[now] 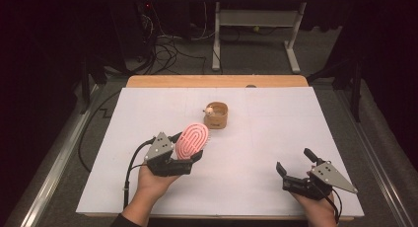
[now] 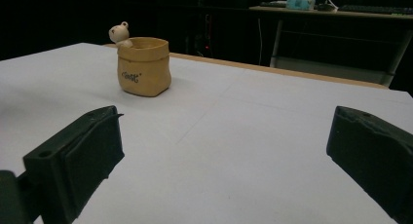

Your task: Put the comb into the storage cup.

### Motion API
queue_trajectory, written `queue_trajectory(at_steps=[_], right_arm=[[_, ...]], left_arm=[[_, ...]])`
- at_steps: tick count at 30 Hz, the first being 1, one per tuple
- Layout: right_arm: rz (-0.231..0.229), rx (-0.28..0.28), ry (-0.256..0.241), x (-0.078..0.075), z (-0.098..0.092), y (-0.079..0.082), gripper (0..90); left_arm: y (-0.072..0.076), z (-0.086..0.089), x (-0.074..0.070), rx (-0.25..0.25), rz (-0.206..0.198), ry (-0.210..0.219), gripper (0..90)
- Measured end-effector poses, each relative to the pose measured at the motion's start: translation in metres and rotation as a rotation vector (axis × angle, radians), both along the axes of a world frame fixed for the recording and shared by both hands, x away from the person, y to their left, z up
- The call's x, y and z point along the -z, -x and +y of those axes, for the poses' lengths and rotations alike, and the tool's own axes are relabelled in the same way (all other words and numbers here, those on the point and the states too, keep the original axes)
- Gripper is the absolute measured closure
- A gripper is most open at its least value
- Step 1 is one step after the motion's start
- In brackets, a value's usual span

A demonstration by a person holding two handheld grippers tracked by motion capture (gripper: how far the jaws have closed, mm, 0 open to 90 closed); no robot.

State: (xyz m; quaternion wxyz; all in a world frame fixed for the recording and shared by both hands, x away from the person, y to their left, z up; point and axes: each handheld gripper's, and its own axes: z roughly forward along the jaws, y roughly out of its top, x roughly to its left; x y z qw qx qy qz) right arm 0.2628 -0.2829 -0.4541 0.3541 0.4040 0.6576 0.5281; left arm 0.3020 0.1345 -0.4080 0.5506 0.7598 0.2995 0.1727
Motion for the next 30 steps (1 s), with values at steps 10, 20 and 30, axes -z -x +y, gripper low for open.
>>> queue_trajectory(at_steps=[10,20,30], right_arm=[[0.009,-0.008,0.001,0.001,0.002,0.0,0.9],[0.015,0.0,0.013,0.001,0.005,0.0,0.9],[0.047,-0.026,0.038,0.0,0.015,-0.003,1.5]], left_arm=[[-0.009,-0.019,0.002,0.052,-0.024,0.032,18.2],[-0.028,-0.057,-0.011,0.12,-0.051,0.044,18.2],[-0.02,-0.053,-0.006,0.126,-0.036,0.003,18.1]])
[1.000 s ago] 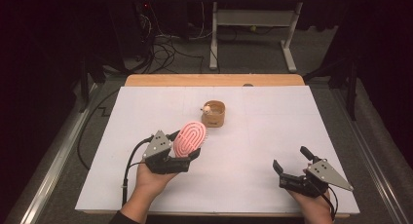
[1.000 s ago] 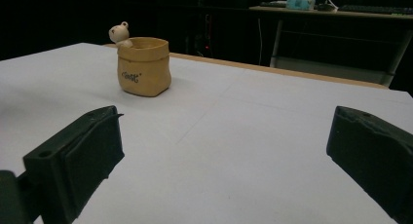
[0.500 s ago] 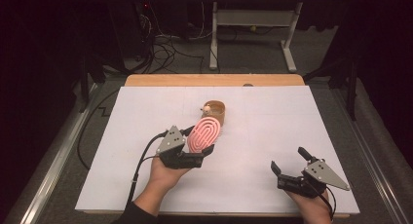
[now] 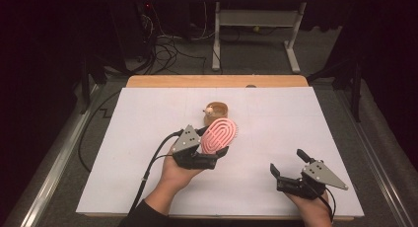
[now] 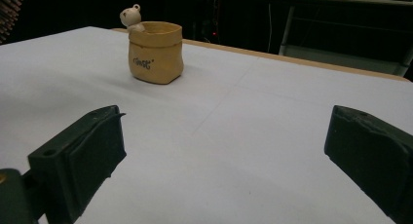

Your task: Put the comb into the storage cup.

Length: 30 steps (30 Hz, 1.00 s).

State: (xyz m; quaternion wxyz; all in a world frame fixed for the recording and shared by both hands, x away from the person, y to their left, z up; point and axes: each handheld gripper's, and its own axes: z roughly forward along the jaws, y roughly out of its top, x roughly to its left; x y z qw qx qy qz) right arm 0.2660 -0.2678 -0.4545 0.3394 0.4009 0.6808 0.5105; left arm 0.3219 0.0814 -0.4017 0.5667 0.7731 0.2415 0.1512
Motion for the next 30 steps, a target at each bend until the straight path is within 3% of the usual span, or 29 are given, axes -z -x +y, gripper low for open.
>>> queue_trajectory(at_steps=[14,23,30], right_arm=[[0.0,-0.006,0.016,-0.03,0.025,-0.033,0.6],[-0.017,-0.024,0.009,-0.032,0.044,-0.05,0.5],[-0.004,-0.038,0.003,-0.027,0.041,-0.045,0.5]], left_arm=[[0.008,0.023,0.004,-0.041,0.011,0.015,18.1],[0.012,0.019,0.008,-0.036,0.018,0.003,18.1],[0.015,0.016,0.009,-0.031,0.018,-0.009,18.1]])
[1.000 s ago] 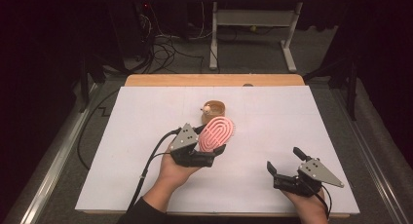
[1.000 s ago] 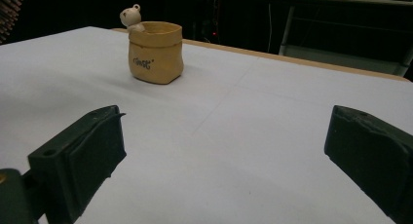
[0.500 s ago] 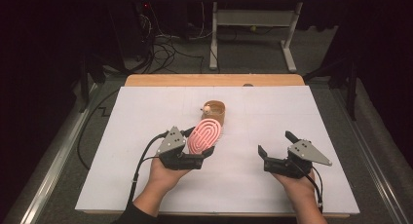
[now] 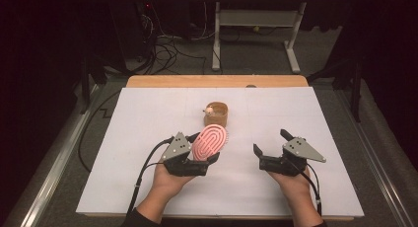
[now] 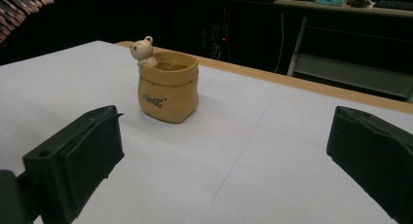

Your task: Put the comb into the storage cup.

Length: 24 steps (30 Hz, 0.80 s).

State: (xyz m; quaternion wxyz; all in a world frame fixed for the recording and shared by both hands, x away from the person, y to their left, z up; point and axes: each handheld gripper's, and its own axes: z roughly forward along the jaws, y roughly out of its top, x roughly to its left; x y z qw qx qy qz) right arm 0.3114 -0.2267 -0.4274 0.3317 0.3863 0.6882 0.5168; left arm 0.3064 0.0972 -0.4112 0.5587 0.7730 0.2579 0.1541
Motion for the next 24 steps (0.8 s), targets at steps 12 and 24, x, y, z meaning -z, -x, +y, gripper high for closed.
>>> queue_trajectory(at_steps=[12,24], right_arm=[[0.035,0.011,0.027,0.009,-0.009,0.005,0.7],[0.059,-0.011,-0.013,0.003,-0.008,0.013,2.0]], left_arm=[[0.005,-0.005,0.0,0.006,-0.004,0.005,18.1],[0.006,-0.008,0.003,0.002,-0.015,-0.018,18.1]])
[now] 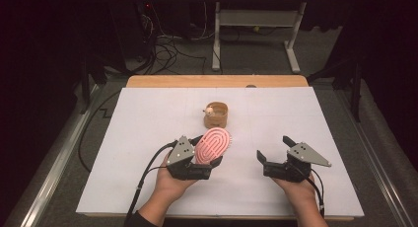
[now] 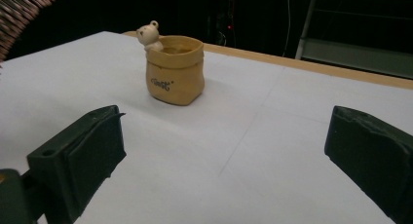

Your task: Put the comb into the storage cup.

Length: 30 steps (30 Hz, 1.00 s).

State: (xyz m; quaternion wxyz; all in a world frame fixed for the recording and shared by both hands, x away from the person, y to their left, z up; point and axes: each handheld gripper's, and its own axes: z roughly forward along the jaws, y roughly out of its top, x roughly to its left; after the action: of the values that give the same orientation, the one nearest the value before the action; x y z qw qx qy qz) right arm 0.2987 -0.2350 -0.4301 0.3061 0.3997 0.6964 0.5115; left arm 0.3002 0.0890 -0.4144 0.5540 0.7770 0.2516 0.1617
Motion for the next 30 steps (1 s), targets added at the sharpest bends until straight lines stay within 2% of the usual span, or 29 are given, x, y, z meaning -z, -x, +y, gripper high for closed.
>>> queue_trajectory(at_steps=[3,10,19,21,24,30], right_arm=[[-0.012,-0.012,-0.014,-0.003,0.003,0.003,3.5],[-0.002,-0.046,-0.037,-0.004,0.01,0.004,5.3],[0.0,-0.059,-0.055,-0.008,0.015,0.004,5.4],[-0.001,-0.071,-0.067,-0.01,0.016,0.005,6.4],[0.0,-0.087,-0.116,-0.015,0.016,0.008,9.9],[-0.009,-0.107,-0.144,-0.024,0.019,0.012,11.0]], left_arm=[[0.001,-0.001,0.0,0.0,0.004,0.006,18.1],[0.003,-0.003,-0.001,-0.002,-0.003,0.016,18.1],[0.003,-0.011,0.006,0.008,0.006,-0.023,18.1],[0.004,-0.011,0.006,0.004,0.002,-0.025,18.1],[0.005,-0.012,0.006,0.0,0.002,-0.025,18.1],[0.007,-0.016,0.008,0.003,-0.005,-0.04,18.1]])
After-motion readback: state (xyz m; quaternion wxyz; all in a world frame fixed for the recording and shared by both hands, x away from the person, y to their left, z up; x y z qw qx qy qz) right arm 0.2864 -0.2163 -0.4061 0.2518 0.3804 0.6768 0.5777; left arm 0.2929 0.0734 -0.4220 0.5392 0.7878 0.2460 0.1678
